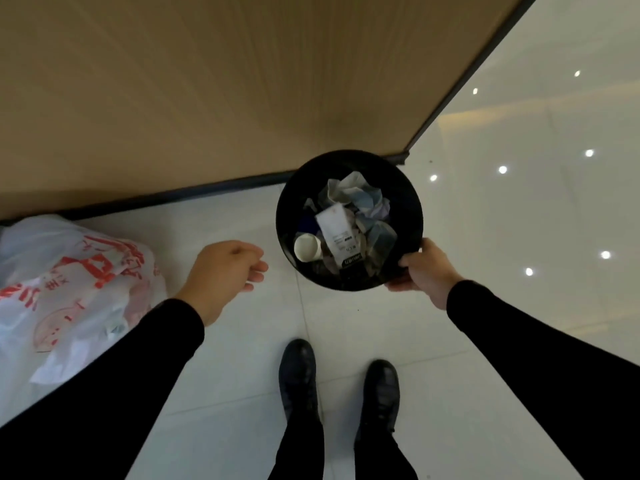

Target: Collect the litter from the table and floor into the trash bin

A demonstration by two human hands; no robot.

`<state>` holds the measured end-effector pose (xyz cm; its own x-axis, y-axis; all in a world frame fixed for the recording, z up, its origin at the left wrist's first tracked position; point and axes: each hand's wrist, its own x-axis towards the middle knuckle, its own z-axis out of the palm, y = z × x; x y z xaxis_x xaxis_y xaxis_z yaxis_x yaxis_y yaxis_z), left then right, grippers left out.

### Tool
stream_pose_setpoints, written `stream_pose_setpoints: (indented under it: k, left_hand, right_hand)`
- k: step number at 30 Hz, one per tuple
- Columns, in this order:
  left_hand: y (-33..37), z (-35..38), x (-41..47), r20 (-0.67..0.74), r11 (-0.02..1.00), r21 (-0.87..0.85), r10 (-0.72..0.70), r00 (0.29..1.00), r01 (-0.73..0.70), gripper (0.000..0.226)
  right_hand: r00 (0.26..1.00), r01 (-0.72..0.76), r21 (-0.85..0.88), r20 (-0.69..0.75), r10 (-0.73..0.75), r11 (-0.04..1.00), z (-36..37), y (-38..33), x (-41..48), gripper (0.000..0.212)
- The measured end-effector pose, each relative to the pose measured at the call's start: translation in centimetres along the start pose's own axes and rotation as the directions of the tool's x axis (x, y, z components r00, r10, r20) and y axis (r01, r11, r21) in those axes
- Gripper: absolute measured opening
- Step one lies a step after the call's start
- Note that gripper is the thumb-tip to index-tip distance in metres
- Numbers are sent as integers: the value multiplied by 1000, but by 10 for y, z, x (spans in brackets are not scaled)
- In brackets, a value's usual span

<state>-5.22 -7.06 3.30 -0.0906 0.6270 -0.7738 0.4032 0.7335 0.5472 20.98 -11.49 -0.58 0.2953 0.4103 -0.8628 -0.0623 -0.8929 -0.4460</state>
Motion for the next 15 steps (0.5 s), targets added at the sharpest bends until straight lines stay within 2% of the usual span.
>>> stream_pose_setpoints:
  k: [6, 11, 15]
  left_hand:
    - [-35, 15, 43, 6, 997, -7, -71, 997, 71, 15]
    - [-51, 21, 54, -4, 993, -1, -115, 993, 115, 15]
    - [-50, 24, 51, 1, 992, 9, -129, 992, 129, 15]
  right_hand:
    - [999, -38, -35, -4, 38, 999, 12, 23, 56, 24]
    - [997, -79, -51, -6, 79, 996, 11, 30, 74, 38]
    - [998, -62, -115, -28, 59, 991, 15, 32, 72, 20]
